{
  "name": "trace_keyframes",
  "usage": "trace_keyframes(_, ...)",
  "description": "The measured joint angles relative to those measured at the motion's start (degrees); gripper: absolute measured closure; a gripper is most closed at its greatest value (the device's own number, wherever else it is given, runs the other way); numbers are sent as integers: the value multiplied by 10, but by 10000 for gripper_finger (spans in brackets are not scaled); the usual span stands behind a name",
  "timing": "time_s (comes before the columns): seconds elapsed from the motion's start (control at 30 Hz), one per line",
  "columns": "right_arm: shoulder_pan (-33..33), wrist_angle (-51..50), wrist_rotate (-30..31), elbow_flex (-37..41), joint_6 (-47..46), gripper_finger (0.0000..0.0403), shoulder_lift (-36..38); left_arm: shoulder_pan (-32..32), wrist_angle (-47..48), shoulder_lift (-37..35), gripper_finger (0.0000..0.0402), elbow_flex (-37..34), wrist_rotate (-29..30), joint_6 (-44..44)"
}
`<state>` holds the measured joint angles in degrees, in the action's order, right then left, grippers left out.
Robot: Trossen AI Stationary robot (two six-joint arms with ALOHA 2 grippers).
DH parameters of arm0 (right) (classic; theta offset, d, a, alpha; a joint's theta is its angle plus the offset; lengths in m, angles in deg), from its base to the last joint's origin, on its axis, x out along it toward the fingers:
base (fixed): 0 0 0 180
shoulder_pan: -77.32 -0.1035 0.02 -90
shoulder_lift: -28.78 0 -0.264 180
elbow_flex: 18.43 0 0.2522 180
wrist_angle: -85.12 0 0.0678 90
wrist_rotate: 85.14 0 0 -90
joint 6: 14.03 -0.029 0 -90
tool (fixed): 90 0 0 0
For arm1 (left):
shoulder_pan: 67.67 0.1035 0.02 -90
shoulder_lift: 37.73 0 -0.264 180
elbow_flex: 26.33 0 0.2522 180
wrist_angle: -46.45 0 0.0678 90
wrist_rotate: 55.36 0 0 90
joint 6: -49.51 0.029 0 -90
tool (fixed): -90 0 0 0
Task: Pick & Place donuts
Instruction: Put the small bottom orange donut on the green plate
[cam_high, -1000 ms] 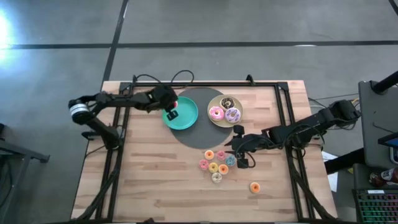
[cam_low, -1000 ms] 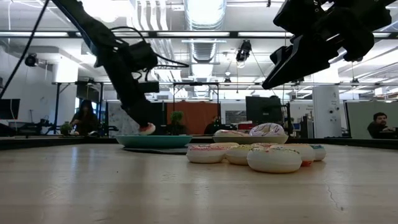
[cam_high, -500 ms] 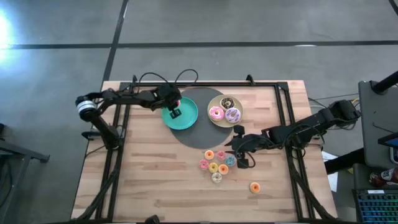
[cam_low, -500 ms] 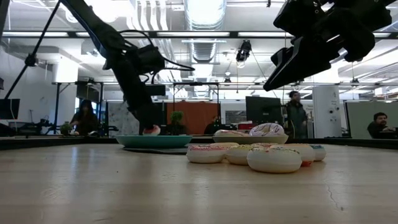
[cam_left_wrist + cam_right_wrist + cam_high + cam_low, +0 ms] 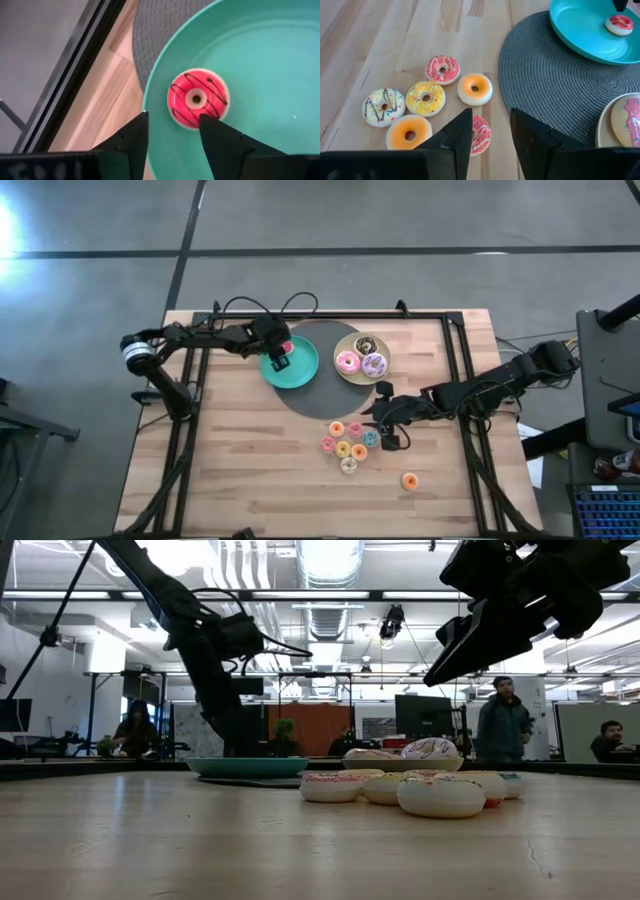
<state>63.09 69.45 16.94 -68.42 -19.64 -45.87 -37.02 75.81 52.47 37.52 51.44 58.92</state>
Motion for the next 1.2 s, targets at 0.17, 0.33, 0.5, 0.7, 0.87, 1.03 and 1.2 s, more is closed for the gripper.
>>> trace_keyframes(0.17,1,4,4,0,-11,280,-3,-20,53,-58,250,-1,-32,-18)
trace_keyframes(0.33,3,-72,12,0,-58,280,-5,-79,86,-153,250,-18,-58,-60)
trace_keyframes(0.5,-1,-84,-33,0,-89,280,-5,-174,84,-246,250,-46,-53,-118)
trace_keyframes(0.7,-43,-156,-82,0,-168,280,4,-289,62,-323,250,-99,-2,-186)
trace_keyframes(0.87,-123,-205,-92,0,-280,280,4,-344,14,-353,250,-142,41,-220)
trace_keyframes(1.03,-210,-215,-80,0,-406,280,4,-356,-61,-357,250,-162,44,-220)
trace_keyframes(1.2,-280,-216,-42,0,-511,280,4,-356,-97,-355,250,-167,43,-210)
